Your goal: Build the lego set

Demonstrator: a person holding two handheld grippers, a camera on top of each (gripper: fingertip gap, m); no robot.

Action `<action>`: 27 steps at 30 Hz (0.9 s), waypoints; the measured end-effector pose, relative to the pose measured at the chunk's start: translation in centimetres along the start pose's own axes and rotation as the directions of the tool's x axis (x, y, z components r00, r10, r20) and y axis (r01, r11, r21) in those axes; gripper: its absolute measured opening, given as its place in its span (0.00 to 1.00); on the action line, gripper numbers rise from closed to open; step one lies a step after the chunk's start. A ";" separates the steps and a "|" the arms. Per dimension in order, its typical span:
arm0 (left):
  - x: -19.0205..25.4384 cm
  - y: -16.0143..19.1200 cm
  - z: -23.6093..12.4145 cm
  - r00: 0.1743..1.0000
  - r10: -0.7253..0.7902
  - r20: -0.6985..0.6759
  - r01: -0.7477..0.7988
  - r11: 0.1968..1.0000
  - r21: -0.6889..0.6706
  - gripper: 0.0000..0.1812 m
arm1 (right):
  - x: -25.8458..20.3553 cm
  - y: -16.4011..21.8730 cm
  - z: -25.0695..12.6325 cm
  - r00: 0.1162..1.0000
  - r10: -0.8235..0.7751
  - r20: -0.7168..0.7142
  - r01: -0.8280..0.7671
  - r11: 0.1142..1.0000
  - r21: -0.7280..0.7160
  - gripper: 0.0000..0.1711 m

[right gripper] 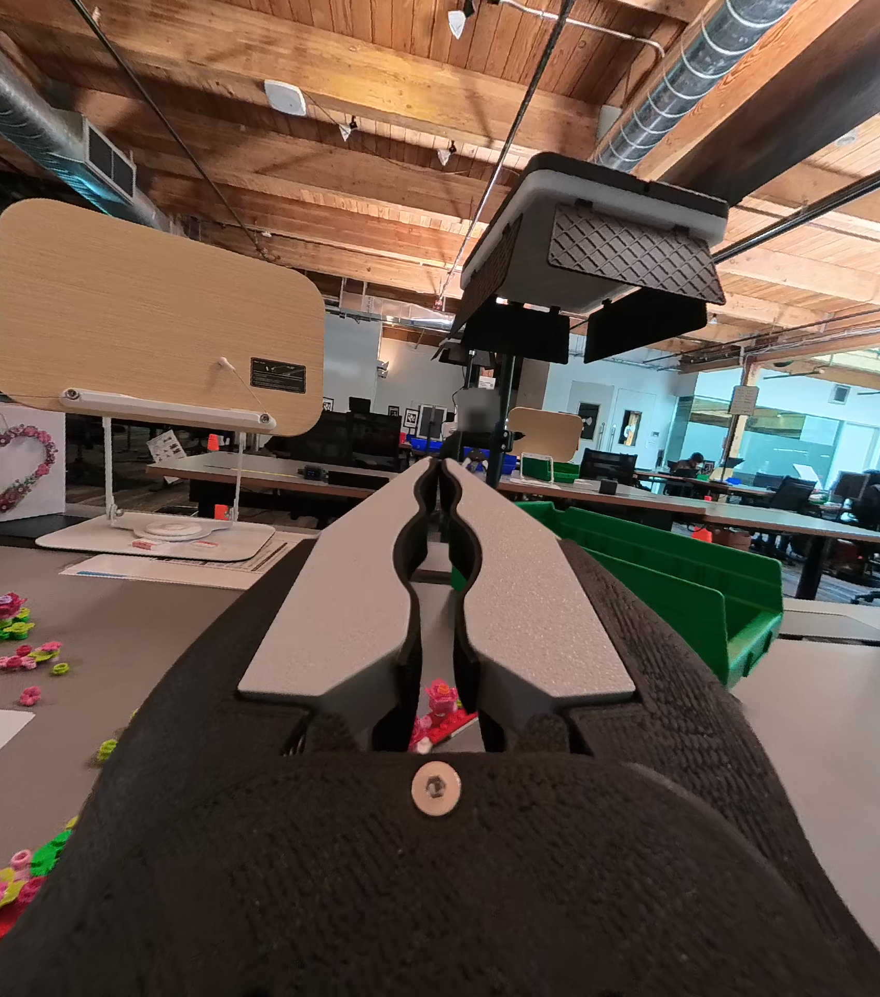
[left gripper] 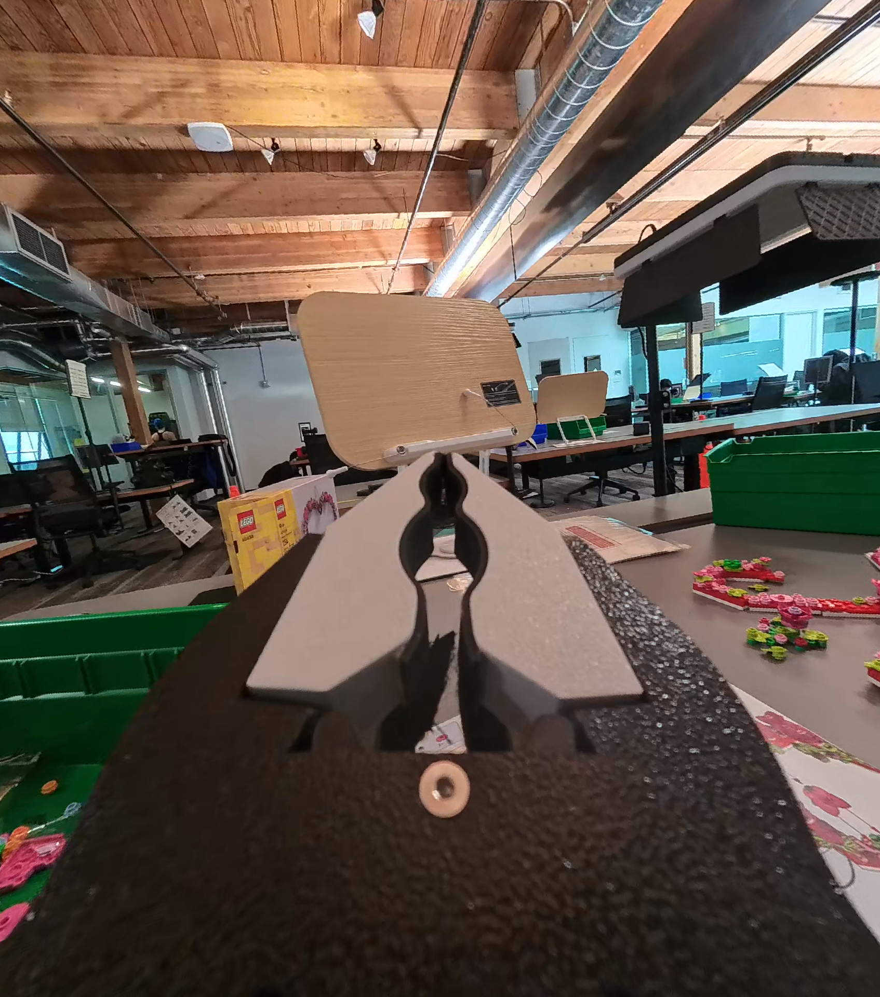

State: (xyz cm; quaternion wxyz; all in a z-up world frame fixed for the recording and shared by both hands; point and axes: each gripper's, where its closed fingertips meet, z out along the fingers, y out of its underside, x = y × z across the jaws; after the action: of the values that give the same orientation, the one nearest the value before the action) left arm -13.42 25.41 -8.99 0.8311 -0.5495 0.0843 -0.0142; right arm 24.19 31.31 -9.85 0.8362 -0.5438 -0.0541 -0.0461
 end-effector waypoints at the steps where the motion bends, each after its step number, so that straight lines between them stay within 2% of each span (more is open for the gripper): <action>1: 0.0 0.0 0.0 1.000 -0.001 0.000 0.001 1.000 0.001 0.00 | -0.1 0.2 0.1 1.000 0.007 0.007 -0.007 1.000 -0.008 0.00; 6: 0.1 0.1 0.1 1.000 -0.010 -0.011 0.010 1.000 -0.006 0.00 | -0.5 1.2 0.4 0.997 0.060 0.045 -0.057 0.996 -0.062 0.00; 10: 0.2 0.4 0.2 1.000 -0.016 -0.020 0.016 1.000 -0.020 0.00 | 1.8 2.0 0.8 0.999 -0.050 0.014 0.052 0.991 -0.120 0.00; 12: 0.2 0.4 0.2 1.000 -0.012 -0.019 0.012 1.000 -0.019 0.00 | 4.1 3.2 1.0 0.998 -0.060 -0.017 0.055 0.978 -0.203 0.01; 16: 0.3 0.6 0.3 1.000 -0.009 -0.025 0.008 0.999 -0.031 0.00 | 6.6 6.0 0.9 0.999 0.032 -0.009 -0.034 0.926 -0.376 0.07; 20: 0.4 0.9 0.4 1.000 -0.010 -0.029 0.009 0.999 -0.042 0.00 | 4.5 8.3 0.0 0.974 0.169 0.151 -0.057 0.828 -0.558 0.15; 22: 0.4 1.1 0.5 0.999 -0.017 -0.034 0.016 0.999 -0.052 0.00 | 2.5 8.1 -0.5 0.942 0.215 0.257 -0.020 0.802 -0.597 0.18; 24: 0.4 1.2 0.5 0.999 -0.024 -0.039 0.022 0.998 -0.058 0.00 | -0.9 7.6 -1.5 0.870 0.266 0.415 0.050 0.791 -0.610 0.18; 27: 0.5 1.3 0.5 0.999 -0.027 -0.045 0.025 0.998 -0.059 0.00 | -6.8 7.9 -4.7 0.695 0.323 0.642 0.234 0.742 -0.628 0.18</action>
State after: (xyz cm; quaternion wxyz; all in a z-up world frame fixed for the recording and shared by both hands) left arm -12.89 26.31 -10.00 0.8124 -0.5739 0.0967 -0.0352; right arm 18.73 30.35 -19.87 0.4946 -0.7801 -0.3408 0.1752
